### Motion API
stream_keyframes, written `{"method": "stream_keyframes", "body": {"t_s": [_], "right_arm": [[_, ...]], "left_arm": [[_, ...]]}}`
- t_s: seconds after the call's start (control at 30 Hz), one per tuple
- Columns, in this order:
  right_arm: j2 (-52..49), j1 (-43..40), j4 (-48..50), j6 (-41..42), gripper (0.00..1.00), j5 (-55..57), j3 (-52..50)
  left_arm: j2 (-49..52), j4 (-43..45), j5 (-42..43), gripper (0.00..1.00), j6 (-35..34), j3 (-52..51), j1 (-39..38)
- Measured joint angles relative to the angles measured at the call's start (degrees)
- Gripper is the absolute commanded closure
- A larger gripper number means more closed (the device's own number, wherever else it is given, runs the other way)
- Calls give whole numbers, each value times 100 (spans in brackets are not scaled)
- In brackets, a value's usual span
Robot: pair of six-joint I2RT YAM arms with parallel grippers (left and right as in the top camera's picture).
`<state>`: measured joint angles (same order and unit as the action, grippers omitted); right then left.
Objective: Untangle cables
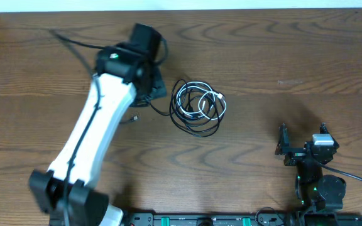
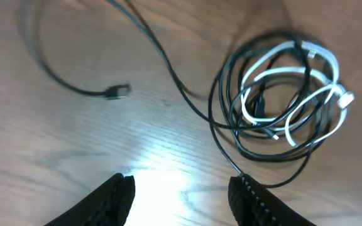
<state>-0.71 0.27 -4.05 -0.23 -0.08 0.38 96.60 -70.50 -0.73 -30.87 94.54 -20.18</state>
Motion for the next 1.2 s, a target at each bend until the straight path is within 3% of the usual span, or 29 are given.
{"method": "stream_keyframes", "body": {"t_s": [0.3, 0.8, 0.97, 1.1, 1.2], "right_arm": [[0, 0, 0, 0, 1, 0, 0], [0, 0, 0, 2, 1, 0, 0], [0, 0, 0, 2, 1, 0, 0], [0, 0, 0, 0, 1, 0, 0], [0, 0, 0, 0, 1, 0, 0]], "left_arm": [[1156, 684, 267, 28, 898, -37, -466], [1486, 1637, 841, 28, 1547, -37, -516], [1652, 1714, 859, 42, 1469, -37, -518], [1989, 1733, 863, 75, 1458, -39, -518], [2096, 1838, 892, 92, 1432, -42, -518]]}}
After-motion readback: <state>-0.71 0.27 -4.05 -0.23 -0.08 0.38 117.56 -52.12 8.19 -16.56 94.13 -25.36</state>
